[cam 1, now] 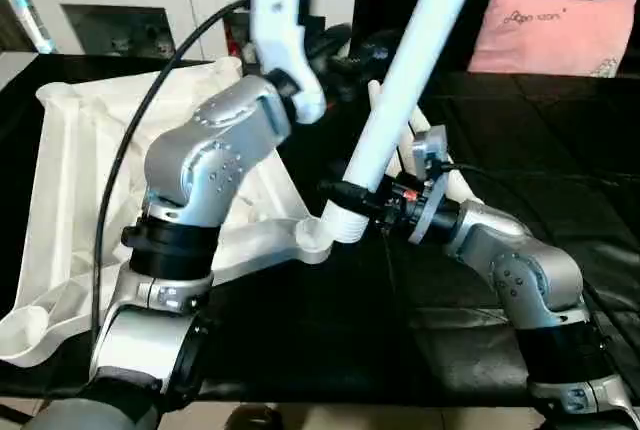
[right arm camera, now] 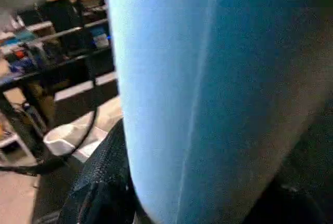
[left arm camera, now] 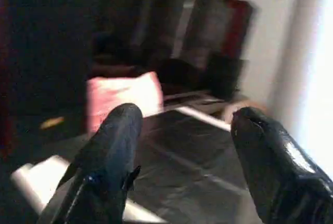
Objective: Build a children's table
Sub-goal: Pick table leg
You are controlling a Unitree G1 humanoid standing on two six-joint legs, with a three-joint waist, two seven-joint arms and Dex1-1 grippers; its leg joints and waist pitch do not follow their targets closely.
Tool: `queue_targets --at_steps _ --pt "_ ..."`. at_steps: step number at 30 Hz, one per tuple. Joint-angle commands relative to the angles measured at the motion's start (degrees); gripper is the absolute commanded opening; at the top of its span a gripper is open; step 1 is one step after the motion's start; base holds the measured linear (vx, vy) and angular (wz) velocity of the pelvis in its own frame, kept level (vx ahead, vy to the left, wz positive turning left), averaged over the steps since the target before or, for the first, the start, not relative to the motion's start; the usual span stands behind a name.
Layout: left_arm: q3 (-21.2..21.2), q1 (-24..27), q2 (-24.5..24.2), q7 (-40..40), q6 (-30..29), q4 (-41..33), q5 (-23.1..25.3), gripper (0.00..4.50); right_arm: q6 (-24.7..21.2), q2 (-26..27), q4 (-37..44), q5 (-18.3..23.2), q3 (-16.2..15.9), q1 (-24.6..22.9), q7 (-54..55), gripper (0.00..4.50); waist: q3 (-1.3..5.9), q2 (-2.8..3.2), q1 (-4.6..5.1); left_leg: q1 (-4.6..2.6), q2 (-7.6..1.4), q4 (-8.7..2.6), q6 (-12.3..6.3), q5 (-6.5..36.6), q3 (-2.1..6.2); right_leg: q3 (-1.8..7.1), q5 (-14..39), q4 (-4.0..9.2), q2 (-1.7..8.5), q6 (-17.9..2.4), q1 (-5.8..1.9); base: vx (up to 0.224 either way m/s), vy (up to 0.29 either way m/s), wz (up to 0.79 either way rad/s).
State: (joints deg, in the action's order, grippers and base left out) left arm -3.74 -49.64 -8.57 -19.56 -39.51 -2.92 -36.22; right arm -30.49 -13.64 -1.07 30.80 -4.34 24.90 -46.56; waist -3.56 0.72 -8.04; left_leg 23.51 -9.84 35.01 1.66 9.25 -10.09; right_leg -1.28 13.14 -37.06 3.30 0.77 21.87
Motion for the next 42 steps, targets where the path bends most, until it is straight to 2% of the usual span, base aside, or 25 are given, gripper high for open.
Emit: queue_targets --at_steps 1,4,7,10,13,15,18,21,22,24,25,28,30,31,33,37,39,41,42 --pt "-2.36 0.01 -0.03 -2.80 -0.81 -2.76 -1.41 3.15 -0.37 -0.18 -0.42 -1.26 -0.55 0.42 0.81 1.94 4.29 -0.20 0.31 -1.78 -2.76 -3.82 1.88 8.22 1.14 1.87 1.41 4.28 4.34 -12.08 -2.19 0.000 0.000 0.00" --pt "-4.50 0.96 -0.13 -3.96 -0.72 -5.12 -0.65 3.15 0.17 -0.12 -0.91 -2.24 -0.81 0.48 1.59 1.94 4.32 -0.14 0.38 -1.93 -2.85 -3.87 2.15 8.80 1.18 1.91 3.29 4.43 4.31 -11.39 -2.02 0.000 0.000 0.00" --pt "-4.52 2.00 0.25 -4.63 -0.27 -6.17 -0.61 3.15 0.93 0.27 -1.74 -3.43 -0.97 0.67 3.38 1.94 4.44 0.00 0.39 -1.87 -2.88 -3.83 2.30 7.92 1.24 1.87 1.45 4.25 4.26 -11.43 -2.02 0.000 0.000 0.00" --pt "-0.91 3.08 -0.10 -1.87 0.83 -3.73 1.16 3.15 2.95 1.31 -2.33 -5.45 -0.16 0.22 6.79 1.94 4.46 0.00 0.40 -1.98 -2.77 -3.83 2.54 7.84 1.14 1.87 0.81 4.25 4.13 -11.64 -1.90 0.000 0.000 0.00" --pt "0.63 4.21 -1.23 -1.89 1.45 -3.91 1.22 3.15 4.58 2.44 -1.50 -5.38 1.28 -0.96 8.38 1.94 4.48 0.03 0.42 -1.98 -2.79 -3.95 2.66 8.31 1.19 1.87 1.07 4.23 4.16 -11.18 -1.95 0.000 0.000 0.00" --pt "2.67 6.68 -2.92 -2.59 1.40 -5.66 0.14 3.15 6.76 3.26 0.33 -5.64 2.78 -3.14 9.97 1.94 4.48 -0.36 0.50 -1.92 -2.80 -4.02 2.54 8.39 1.14 1.89 0.77 4.22 4.11 -10.84 -1.93 0.000 0.000 0.00" --pt "4.02 11.14 -6.21 -3.60 1.73 -8.11 1.04 3.15 7.96 3.71 3.50 -5.74 4.11 -6.12 12.47 1.94 4.46 -0.15 0.48 -1.82 -2.83 -4.16 2.40 7.46 1.22 1.88 -0.15 4.01 4.06 -10.07 -1.90 0.000 0.000 0.00" --pt "2.26 17.78 -12.39 -5.51 2.67 -9.27 6.59 3.15 8.31 2.34 6.56 -8.11 3.47 -8.60 14.30 1.94 4.23 0.06 0.77 -2.01 -2.80 -4.48 3.01 9.58 1.25 1.94 4.03 4.50 3.88 -8.28 -1.60 0.000 0.000 0.00" --pt "2.26 17.78 -12.39 -5.51 2.67 -9.27 6.59 3.15 8.31 2.34 6.56 -8.11 3.47 -8.60 14.30 1.94 4.13 0.16 1.04 -2.08 -2.81 -4.69 3.41 10.93 1.26 2.00 5.96 4.64 3.85 -7.51 -1.52 0.000 0.000 0.00" --pt "-1.12 23.20 -18.06 -8.82 3.78 -9.92 10.39 3.15 7.47 2.00 7.74 -8.26 3.39 -10.19 14.98 1.94 3.92 0.27 1.30 -2.16 -2.84 -4.97 3.89 12.73 1.33 2.08 8.76 4.90 3.86 -6.80 -1.17 0.000 0.000 0.00" --pt "-2.43 25.23 -20.28 -10.18 3.78 -10.23 11.30 3.15 7.63 2.35 7.89 -8.08 3.73 -10.92 15.23 1.94 3.91 0.41 1.38 -2.40 -2.86 -5.04 4.22 14.22 1.39 2.13 10.68 5.08 3.97 -6.65 -0.96 0.000 0.000 0.00" --pt "-4.82 27.71 -24.00 -12.21 2.30 -11.19 12.05 3.15 8.24 1.88 7.88 -9.53 2.92 -12.13 15.35 1.94 3.92 0.53 1.48 -2.63 -2.93 -5.20 4.75 15.42 1.43 2.18 11.29 5.09 3.94 -6.98 -0.66 0.000 0.000 0.00" --pt "-6.56 29.87 -27.18 -13.85 0.39 -11.78 12.53 3.15 8.69 1.76 8.11 -10.38 2.29 -13.19 15.79 1.94 3.89 0.69 1.71 -2.36 -2.75 -5.32 5.08 15.27 1.49 2.14 9.77 4.83 3.82 -7.56 -0.78 0.000 0.000 0.00" --pt "-8.31 31.89 -30.43 -15.86 -0.44 -11.64 13.73 3.15 8.84 2.04 8.27 -10.54 2.15 -13.96 16.31 1.94 3.84 0.72 1.76 -2.38 -2.69 -5.30 4.90 15.56 1.43 2.22 9.79 4.91 3.84 -7.75 -0.71 0.000 0.000 0.00" --pt "-8.92 32.69 -31.66 -16.62 -0.65 -11.45 14.43 3.15 8.83 2.12 8.36 -10.63 2.08 -14.25 16.55 1.94 3.73 0.71 1.94 -2.37 -2.63 -5.42 4.88 16.30 1.41 2.25 11.02 4.96 3.82 -7.63 -0.67 0.000 0.000 0.00" --pt "-10.55 34.33 -34.65 -18.64 1.30 -9.05 19.05 3.15 8.86 2.68 8.63 -10.91 1.87 -14.90 17.22 1.94 3.67 0.85 2.07 -2.57 -2.71 -5.52 5.08 17.53 1.51 2.35 12.06 5.13 3.91 -7.91 -0.53 0.000 0.000 0.00" --pt "-11.29 34.68 -35.79 -19.44 2.04 -7.76 20.00 2.88 9.15 2.59 7.92 -11.61 1.49 -14.91 17.35 1.94 3.68 0.96 2.05 -2.63 -2.76 -5.54 5.16 17.72 1.54 2.36 11.72 5.10 3.96 -8.10 -0.51 0.000 0.000 0.00" --pt "-11.74 34.78 -36.56 -19.97 2.05 -7.29 19.96 2.81 9.34 2.40 7.58 -11.87 1.19 -14.90 17.25 1.94 3.70 1.05 2.05 -2.65 -2.70 -5.58 5.49 18.25 1.56 2.34 11.69 4.98 3.91 -8.23 -0.45 0.000 0.000 0.00" --pt "-12.30 34.72 -37.57 -20.59 1.85 -6.21 20.26 2.68 11.73 3.10 7.06 -13.05 1.30 -14.76 18.56 1.94 3.72 1.11 2.02 -2.73 -2.72 -5.59 5.65 18.56 1.57 2.32 11.42 4.96 3.95 -8.41 -0.38 0.000 0.000 0.00"
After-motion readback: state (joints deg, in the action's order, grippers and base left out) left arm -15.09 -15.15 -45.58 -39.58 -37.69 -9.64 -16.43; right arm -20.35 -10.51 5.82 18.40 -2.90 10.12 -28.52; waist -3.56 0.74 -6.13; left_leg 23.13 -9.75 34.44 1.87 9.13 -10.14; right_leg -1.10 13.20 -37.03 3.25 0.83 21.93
